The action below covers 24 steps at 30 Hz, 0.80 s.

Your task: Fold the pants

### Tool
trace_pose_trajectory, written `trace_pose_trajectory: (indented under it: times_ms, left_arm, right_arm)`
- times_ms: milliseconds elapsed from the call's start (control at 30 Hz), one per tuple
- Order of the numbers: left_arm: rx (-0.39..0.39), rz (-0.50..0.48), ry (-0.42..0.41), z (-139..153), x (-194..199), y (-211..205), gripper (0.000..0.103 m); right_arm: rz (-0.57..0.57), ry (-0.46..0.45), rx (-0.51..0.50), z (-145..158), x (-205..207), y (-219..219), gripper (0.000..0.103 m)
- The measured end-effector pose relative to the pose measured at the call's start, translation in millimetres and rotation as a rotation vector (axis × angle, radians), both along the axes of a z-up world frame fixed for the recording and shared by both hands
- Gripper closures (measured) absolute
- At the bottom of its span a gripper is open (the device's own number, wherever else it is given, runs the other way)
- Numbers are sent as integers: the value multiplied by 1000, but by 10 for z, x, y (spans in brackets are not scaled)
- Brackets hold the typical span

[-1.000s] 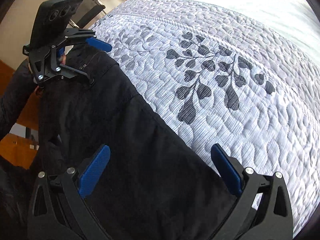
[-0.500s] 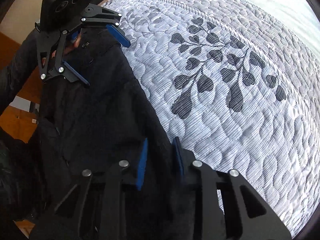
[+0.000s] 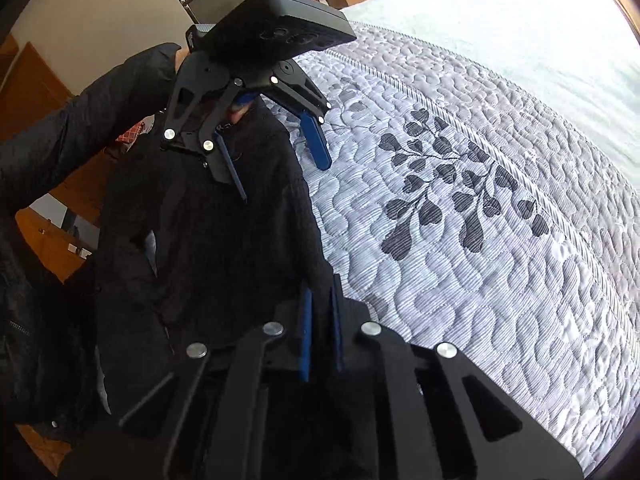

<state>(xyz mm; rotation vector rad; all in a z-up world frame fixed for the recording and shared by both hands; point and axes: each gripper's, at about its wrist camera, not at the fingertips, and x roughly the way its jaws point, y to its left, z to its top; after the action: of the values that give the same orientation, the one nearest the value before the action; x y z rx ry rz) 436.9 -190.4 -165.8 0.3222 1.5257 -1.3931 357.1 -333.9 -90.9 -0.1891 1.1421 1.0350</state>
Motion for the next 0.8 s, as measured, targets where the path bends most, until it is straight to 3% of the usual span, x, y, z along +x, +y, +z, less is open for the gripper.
trace_pose_trajectory:
  times_ms: [33,67,100,133,267,433,700,800]
  left_arm:
    - [2,-12,-5,2,-49,-22,8]
    - [4,-23,-8,-7,-60,-62,21]
    - [6,-29,-19,-17,-73,-84,52]
    - [7,-35,-17,-29,-93,-102,65]
    - [-17,-17,-81,29,-239,-73,88]
    - [-69,60,-224,311,-485,92,94]
    - [-3,136,-509,912,-1337,89,95]
    - [24,188,-569,1094,-1669,218,96]
  right_arm:
    - [-2,-5,9,-6,8,19,97]
    - [-7,-8,19,18,-4,-6,97]
    - [-13,-11,26,42,-30,-18,97]
    - [-20,-11,25,24,-9,15,97]
    - [-61,-21,8,-34,-39,18,97]
    - [-158,-77,17,23,-149,32,95]
    - [-271,-231,25,462,-921,121,93]
    - [-289,-287,16,622,-1326,199,93]
